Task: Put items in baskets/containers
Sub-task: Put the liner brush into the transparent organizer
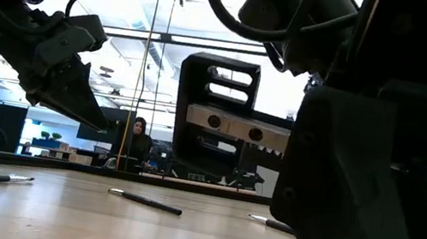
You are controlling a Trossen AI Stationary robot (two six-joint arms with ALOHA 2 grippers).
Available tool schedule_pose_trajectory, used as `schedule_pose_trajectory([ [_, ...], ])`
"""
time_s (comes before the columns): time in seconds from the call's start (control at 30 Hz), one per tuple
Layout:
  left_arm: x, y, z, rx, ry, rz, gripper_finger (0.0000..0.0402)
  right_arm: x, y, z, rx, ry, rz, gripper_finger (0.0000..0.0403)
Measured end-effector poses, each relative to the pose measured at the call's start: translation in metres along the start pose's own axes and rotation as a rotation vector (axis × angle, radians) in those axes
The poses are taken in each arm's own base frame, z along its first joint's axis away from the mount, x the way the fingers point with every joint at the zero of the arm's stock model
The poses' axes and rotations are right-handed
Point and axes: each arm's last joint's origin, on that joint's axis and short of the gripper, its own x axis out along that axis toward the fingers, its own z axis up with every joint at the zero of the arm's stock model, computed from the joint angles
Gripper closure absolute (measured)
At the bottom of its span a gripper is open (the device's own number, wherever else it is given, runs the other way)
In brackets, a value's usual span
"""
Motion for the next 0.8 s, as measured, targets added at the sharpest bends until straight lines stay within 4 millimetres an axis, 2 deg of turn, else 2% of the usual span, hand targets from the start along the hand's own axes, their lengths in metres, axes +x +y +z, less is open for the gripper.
schedule_pose_trajectory([
  [0.13, 0.000, 0.000, 0.000, 0.005, 0.002, 0.004, 0.0342, -0.003, -0.002, -0.004, 0.019, 0.009, -0.002, 0.0392],
  [0.33, 0.000, 0.001, 0.000, 0.006, 0.003, 0.004, 0.0342, -0.018, -0.011, -0.020, 0.106, 0.042, -0.016, 0.0392],
  [0.57, 0.000, 0.001, 0.000, 0.006, 0.003, 0.004, 0.0342, -0.041, -0.021, -0.043, 0.216, 0.072, -0.017, 0.0392],
  [0.8, 0.000, 0.001, 0.000, 0.006, 0.003, 0.004, 0.0342, -0.075, -0.030, -0.057, 0.352, 0.114, -0.039, 0.0392],
])
